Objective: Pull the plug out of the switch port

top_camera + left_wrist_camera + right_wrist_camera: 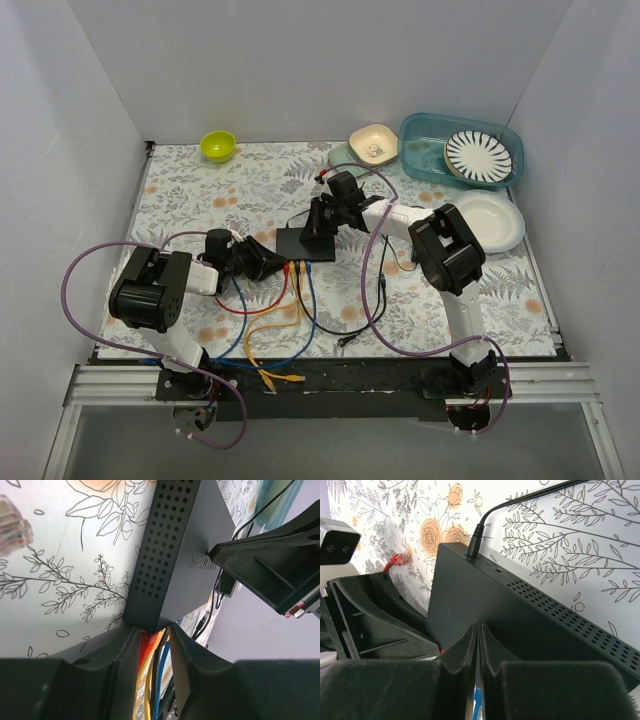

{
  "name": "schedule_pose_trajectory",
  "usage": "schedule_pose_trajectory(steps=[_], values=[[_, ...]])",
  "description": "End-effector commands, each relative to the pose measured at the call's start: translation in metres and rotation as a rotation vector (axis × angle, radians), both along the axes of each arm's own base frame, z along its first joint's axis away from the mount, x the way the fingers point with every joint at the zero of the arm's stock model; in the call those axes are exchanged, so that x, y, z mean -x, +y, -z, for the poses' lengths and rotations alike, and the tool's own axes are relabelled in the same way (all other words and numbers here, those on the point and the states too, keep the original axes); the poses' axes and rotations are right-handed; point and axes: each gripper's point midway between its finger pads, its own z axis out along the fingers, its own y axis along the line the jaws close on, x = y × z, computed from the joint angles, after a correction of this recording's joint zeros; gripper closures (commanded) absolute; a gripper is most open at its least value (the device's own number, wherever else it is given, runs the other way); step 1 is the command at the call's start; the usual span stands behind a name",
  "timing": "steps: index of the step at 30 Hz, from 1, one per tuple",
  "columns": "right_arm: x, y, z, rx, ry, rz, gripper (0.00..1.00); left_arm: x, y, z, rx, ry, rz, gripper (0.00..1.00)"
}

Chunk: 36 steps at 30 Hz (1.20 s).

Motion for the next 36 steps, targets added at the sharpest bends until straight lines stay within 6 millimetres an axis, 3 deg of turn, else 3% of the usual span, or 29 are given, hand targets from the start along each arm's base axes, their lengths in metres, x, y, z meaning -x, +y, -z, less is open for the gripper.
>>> schedule_pose_trajectory(steps=[1,8,13,19,24,34,36], values=[[0.016,-0.013,0.027,0.080,0.055,-0.019,0.88,0.001,0.008,0.021,-0.072,0.045,-0.036,0.74],[0.017,-0.013,0.029,0.079,0.062,-0.021,0.88,0.000,0.008,0.023,-0.085,0.040,-0.030,0.83],[0.016,-0.013,0.028,0.076,0.059,-0.021,0.88,0.004,0.004,0.023,-0.081,0.024,0.015,0.68],[0.016,-0.012,0.029,0.076,0.060,-0.023,0.88,0.012,0.006,0.026,-0.090,0.028,0.026,0.67],[0.015,-0.011,0.029,0.075,0.059,-0.023,0.88,0.010,0.004,0.027,-0.091,0.026,0.033,0.81],[0.017,-0.013,0.030,0.079,0.061,-0.024,0.88,0.010,0.004,0.032,-0.094,0.041,0.037,0.90],[0.017,-0.013,0.031,0.080,0.063,-0.022,0.88,0.009,0.004,0.031,-0.097,0.034,0.041,0.98]])
